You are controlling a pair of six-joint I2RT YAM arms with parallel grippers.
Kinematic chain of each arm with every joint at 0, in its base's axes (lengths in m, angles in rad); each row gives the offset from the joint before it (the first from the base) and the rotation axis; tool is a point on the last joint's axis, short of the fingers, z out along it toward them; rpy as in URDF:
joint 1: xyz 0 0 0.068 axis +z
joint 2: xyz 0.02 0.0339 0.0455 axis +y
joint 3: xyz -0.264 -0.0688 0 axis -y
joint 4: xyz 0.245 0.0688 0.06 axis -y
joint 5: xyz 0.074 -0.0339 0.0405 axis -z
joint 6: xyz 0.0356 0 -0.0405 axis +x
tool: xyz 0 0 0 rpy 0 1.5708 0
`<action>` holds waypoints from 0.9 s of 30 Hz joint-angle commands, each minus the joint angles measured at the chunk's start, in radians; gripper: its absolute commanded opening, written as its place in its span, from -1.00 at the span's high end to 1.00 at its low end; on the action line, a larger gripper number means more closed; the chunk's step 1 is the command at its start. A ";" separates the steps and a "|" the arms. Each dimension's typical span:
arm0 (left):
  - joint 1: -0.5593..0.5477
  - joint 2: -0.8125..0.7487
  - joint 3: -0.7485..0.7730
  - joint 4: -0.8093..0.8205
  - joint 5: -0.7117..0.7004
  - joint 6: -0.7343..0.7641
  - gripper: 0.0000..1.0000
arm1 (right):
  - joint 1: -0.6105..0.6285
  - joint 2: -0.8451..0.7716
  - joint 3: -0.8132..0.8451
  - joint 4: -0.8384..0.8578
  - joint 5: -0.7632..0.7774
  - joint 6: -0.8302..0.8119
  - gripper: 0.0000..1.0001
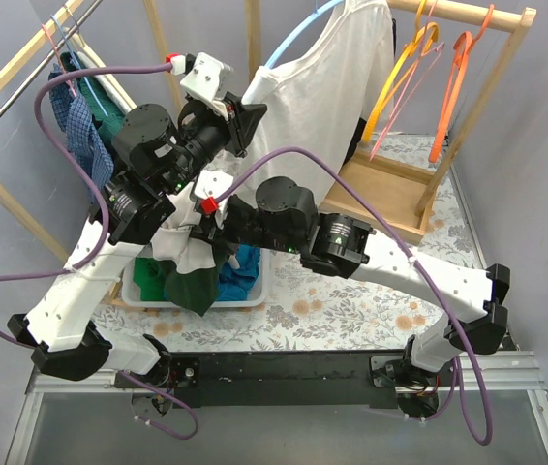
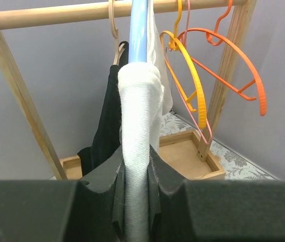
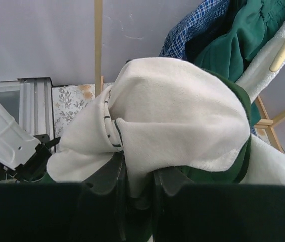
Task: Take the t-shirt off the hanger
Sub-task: Place the T-shirt in the bin.
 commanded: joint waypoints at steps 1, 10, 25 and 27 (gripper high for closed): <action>-0.001 -0.050 0.075 0.255 -0.008 -0.006 1.00 | 0.006 0.045 0.053 0.150 0.050 -0.057 0.97; -0.001 -0.069 0.047 0.234 0.021 -0.027 1.00 | 0.006 0.146 -0.169 0.359 0.507 -0.158 0.97; -0.001 -0.139 -0.045 0.191 0.049 -0.062 1.00 | 0.006 0.323 -0.231 0.204 0.569 -0.010 0.97; -0.001 -0.164 -0.073 0.179 0.056 -0.067 1.00 | 0.008 0.346 -0.218 0.119 0.558 0.053 0.97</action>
